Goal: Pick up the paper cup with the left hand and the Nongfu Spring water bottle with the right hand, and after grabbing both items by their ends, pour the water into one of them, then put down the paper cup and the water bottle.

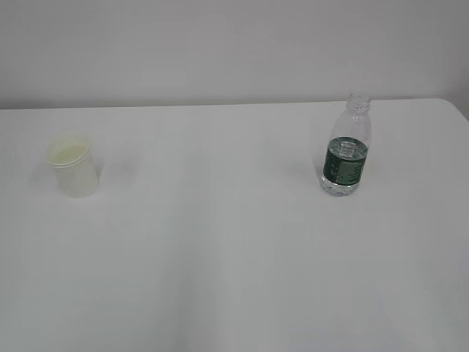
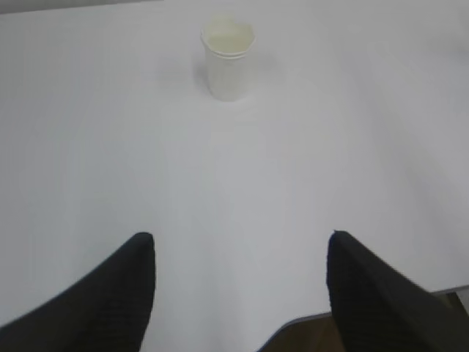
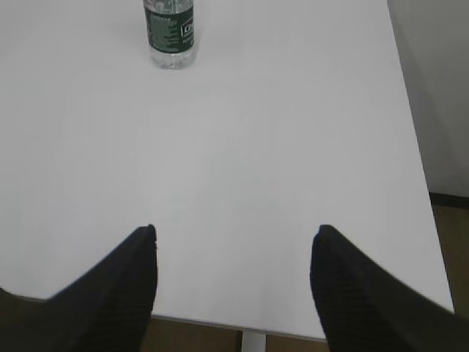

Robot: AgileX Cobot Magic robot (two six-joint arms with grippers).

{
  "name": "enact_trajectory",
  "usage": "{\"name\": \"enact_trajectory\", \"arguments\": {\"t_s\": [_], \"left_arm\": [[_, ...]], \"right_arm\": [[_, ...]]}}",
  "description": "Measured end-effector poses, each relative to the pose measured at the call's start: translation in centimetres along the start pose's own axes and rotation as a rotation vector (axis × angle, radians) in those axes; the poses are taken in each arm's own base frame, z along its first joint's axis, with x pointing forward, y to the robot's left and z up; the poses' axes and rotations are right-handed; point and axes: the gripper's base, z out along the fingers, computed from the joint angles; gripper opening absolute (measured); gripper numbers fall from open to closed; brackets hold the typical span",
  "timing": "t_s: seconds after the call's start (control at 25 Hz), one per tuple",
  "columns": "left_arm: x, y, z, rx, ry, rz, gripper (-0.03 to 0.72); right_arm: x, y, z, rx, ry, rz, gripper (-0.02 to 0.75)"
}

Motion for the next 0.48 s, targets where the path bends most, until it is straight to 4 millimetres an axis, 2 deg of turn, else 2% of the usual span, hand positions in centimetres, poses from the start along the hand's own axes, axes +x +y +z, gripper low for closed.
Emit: {"name": "enact_trajectory", "arguments": {"t_s": [0.2, 0.48], "left_arm": [[0.21, -0.02, -0.24, 0.003, -0.015, -0.001, 0.524], [0.21, -0.03, -0.24, 0.004, -0.015, -0.001, 0.524]], "right_arm": [[0.59, -0.13, -0.76, 0.001, -0.062, 0.010, 0.502], [0.65, -0.14, -0.84, 0.001, -0.068, 0.010, 0.501]]}}
